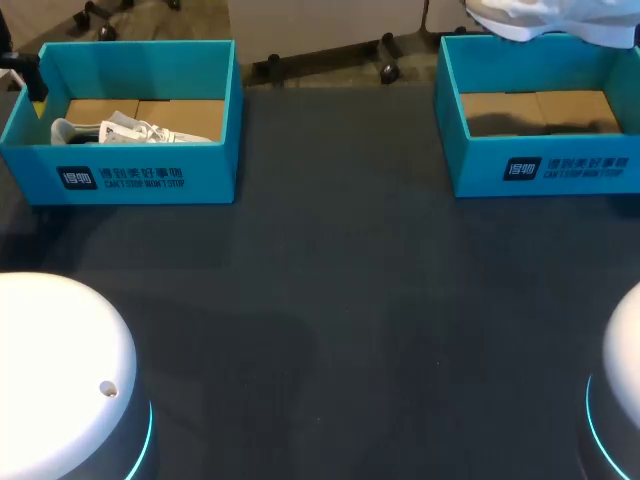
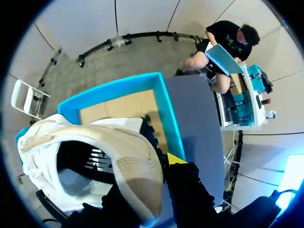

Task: Take the shoe out of the shoebox, open the shoe tongue, remove and reinsert the insole, then place the shoe into the shoebox

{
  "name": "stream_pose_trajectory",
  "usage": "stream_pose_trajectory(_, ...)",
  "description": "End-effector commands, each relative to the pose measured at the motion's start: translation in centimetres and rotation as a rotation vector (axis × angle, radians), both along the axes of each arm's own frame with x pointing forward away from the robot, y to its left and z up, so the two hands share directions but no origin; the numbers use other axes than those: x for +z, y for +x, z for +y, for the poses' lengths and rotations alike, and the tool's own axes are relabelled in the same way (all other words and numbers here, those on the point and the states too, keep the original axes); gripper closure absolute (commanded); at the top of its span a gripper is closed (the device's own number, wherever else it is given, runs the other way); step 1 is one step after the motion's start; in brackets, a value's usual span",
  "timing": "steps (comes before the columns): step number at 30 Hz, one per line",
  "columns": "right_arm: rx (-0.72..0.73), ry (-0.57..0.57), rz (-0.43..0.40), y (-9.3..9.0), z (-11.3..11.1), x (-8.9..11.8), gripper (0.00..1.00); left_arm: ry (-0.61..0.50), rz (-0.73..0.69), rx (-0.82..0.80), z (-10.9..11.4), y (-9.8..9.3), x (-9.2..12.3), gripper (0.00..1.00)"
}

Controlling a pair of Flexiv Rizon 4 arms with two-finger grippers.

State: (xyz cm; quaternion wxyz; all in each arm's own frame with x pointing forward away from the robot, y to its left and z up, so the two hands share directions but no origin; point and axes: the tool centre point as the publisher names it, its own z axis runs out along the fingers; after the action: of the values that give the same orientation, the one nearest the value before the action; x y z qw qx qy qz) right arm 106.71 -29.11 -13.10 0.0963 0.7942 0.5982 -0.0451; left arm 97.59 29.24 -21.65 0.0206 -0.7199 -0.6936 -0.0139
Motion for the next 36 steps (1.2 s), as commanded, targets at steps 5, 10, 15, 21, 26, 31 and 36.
stream_pose_trajectory(5, 0.032, -0.024, -0.11, -6.2, 4.5, 4.9, 1.0, 0.002, 0.0, -0.001, 0.0, 0.0, 0.0, 0.0)
stream_pose_trajectory(10, 0.064, -0.051, -0.115, -10.0, 8.2, 5.8, 1.0, 0.002, 0.0, -0.001, 0.0, 0.0, 0.0, 0.0)
stream_pose_trajectory(15, 0.079, -0.05, -0.117, -14.9, 12.5, 5.3, 1.0, 0.002, 0.0, -0.001, 0.0, 0.0, 0.0, 0.0)
stream_pose_trajectory(21, 0.077, -0.038, -0.126, -19.7, 16.3, 4.8, 1.0, 0.002, 0.0, -0.001, 0.0, 0.0, 0.0, 0.0)
stream_pose_trajectory(26, 0.065, -0.036, -0.144, -23.2, 18.6, 4.3, 1.0, 0.002, 0.0, -0.001, 0.0, 0.0, 0.0, 0.0)
stream_pose_trajectory(31, 0.05, -0.032, -0.129, -26.0, 20.5, 3.1, 1.0, 0.002, 0.0, -0.001, 0.0, 0.0, 0.0, 0.0)
stream_pose_trajectory(36, 0.05, -0.032, -0.129, -26.0, 20.5, 3.1, 1.0, 0.002, 0.0, -0.001, 0.0, 0.0, 0.0, 0.0)
